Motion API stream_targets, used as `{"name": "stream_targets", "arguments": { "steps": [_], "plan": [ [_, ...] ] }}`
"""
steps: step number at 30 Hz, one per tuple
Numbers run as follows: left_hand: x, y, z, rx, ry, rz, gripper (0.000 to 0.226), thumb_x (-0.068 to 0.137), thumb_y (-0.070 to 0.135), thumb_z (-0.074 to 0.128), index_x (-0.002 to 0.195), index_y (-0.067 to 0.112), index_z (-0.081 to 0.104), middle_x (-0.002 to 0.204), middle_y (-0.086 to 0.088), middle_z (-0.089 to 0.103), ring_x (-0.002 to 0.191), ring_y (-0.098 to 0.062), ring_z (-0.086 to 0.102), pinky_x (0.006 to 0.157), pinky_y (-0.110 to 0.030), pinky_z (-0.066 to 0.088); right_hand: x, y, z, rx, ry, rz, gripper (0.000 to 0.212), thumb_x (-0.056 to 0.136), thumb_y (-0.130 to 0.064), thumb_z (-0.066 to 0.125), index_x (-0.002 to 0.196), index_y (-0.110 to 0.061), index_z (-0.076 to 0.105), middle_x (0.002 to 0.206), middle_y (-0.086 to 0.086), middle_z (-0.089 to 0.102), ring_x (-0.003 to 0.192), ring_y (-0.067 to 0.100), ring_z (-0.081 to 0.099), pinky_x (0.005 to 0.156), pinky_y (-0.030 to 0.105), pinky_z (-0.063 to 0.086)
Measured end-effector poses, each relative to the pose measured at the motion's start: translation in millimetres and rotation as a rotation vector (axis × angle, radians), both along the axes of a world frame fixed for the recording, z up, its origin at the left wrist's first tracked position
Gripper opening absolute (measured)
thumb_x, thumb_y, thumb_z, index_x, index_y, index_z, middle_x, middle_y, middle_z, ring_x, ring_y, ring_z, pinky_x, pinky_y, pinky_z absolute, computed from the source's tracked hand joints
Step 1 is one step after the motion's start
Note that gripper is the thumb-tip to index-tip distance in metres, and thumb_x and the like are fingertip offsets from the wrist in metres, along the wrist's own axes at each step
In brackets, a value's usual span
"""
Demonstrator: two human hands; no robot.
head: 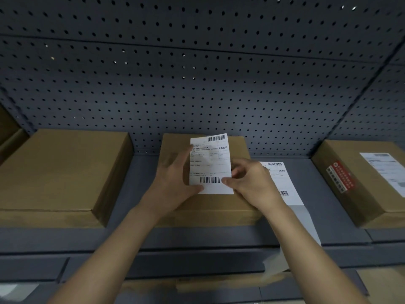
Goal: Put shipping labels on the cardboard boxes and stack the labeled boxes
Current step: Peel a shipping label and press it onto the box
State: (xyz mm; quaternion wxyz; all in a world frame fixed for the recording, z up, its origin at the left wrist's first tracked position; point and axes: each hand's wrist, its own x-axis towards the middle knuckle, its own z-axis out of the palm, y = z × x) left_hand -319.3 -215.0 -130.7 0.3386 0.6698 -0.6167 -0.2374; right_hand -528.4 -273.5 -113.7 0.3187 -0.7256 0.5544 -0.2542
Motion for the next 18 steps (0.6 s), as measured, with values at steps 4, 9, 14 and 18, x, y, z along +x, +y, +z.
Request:
{"name": "stream_targets", "arguments": {
  "steps": [4, 9, 14, 18],
  "plan": [
    [-5.6, 8.1, -0.5, -0.035, -0.103, 0.047, 0.092, 0.075, 0.037, 0.08, 0.15, 0.037, 0.028, 0.139, 0.002, 0.043, 0.129, -0.018, 0.028, 0.11, -0.034, 0.027, 6.7, 13.4, 1.4, -0.16, 0.211, -0.022, 0.066, 0.078, -0.041, 0.078, 0.137, -0.033, 0.049, 0.116, -0.001, 0.057, 0.11, 0.021, 0.056, 0.081, 0.038, 0.051],
    [-13.7, 16.6, -2.4, 0.002, -0.317, 0.206, 0.091, 0.075, 0.059, 0.072, 0.15, 0.027, 0.031, 0.145, -0.002, 0.04, 0.134, -0.033, 0.027, 0.108, -0.047, 0.028, 10.7, 22.9, -6.9, -0.196, 0.182, -0.067, 0.071, 0.078, -0.048, 0.079, 0.142, -0.037, 0.049, 0.13, -0.004, 0.054, 0.116, 0.018, 0.057, 0.083, 0.033, 0.05],
    [-5.6, 27.5, -7.1, 0.045, -0.314, 0.291, 0.099, 0.07, 0.071, 0.065, 0.147, 0.019, 0.033, 0.151, -0.005, 0.033, 0.138, -0.034, 0.024, 0.111, -0.05, 0.029, 4.8, 18.1, -7.7, -0.179, 0.11, -0.077, 0.068, 0.073, -0.044, 0.084, 0.134, -0.033, 0.059, 0.123, -0.004, 0.059, 0.112, 0.015, 0.057, 0.087, 0.034, 0.05],
    [13.9, 28.8, -13.5, 0.187, -0.014, 0.321, 0.11, 0.068, 0.068, 0.071, 0.154, 0.023, 0.02, 0.154, -0.006, 0.029, 0.141, -0.031, 0.026, 0.114, -0.046, 0.03, -4.7, 17.2, -8.4, -0.17, 0.114, -0.103, 0.065, 0.074, -0.043, 0.084, 0.133, -0.03, 0.061, 0.118, -0.004, 0.061, 0.109, 0.016, 0.057, 0.087, 0.035, 0.05]
  ]
}}
